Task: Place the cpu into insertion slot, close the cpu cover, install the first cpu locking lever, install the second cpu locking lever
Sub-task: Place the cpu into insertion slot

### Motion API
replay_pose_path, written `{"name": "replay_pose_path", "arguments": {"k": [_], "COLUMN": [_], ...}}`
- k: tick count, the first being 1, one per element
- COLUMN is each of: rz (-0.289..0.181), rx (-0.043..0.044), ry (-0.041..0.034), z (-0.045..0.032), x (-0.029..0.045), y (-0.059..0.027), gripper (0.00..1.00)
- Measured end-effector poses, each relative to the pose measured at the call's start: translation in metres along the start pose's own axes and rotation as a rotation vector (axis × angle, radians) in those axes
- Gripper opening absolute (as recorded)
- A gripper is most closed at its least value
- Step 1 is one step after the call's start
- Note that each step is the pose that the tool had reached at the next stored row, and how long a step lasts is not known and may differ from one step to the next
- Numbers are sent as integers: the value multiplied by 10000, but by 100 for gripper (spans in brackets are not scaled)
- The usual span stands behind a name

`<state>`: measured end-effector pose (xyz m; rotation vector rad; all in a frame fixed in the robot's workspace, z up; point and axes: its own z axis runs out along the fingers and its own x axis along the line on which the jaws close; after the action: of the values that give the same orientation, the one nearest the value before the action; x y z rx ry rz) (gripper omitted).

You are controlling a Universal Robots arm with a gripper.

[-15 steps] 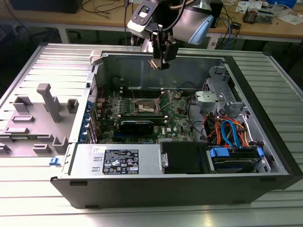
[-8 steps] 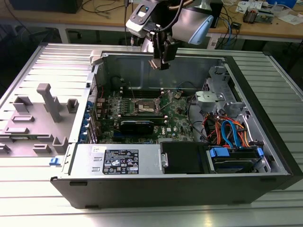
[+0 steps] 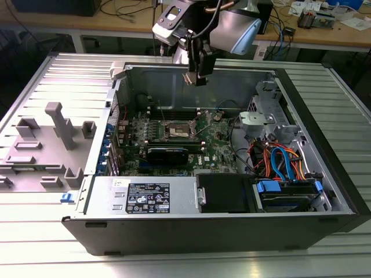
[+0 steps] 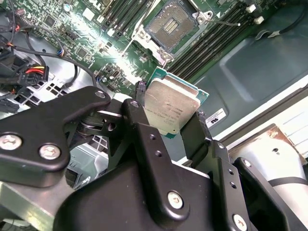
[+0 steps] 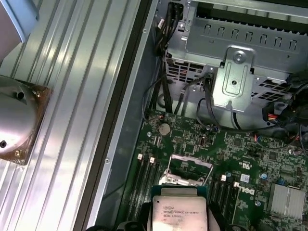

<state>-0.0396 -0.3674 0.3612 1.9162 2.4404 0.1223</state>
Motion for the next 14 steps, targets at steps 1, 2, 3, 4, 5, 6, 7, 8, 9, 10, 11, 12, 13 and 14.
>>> {"name": "replay_pose_path", "arguments": {"k": [1, 2, 3, 4, 5, 6, 7, 8, 9, 10, 11, 12, 13, 14], "rz": [16, 22, 22, 23, 22, 23, 23, 23, 24, 24, 24, 28, 34, 52], "rx": [-1, -1, -1, -1, -1, -1, -2, -1, -1, -1, -1, -1, -2, -2], "ry": [-1, -2, -2, -2, -2, -2, -2, -2, -2, -2, -2, -2, -2, -4], "z": [0, 0, 0, 0, 0, 0, 1, 0, 0, 0, 0, 0, 0, 1], "x": [0, 0, 0, 0, 0, 0, 0, 0, 0, 0, 0, 0, 0, 0], "y": [0, 0, 0, 0, 0, 0, 0, 0, 0, 0, 0, 0, 0, 0], "gripper": [54, 54, 54, 54, 54, 54, 54, 54, 54, 54, 54, 54, 54, 54]}}
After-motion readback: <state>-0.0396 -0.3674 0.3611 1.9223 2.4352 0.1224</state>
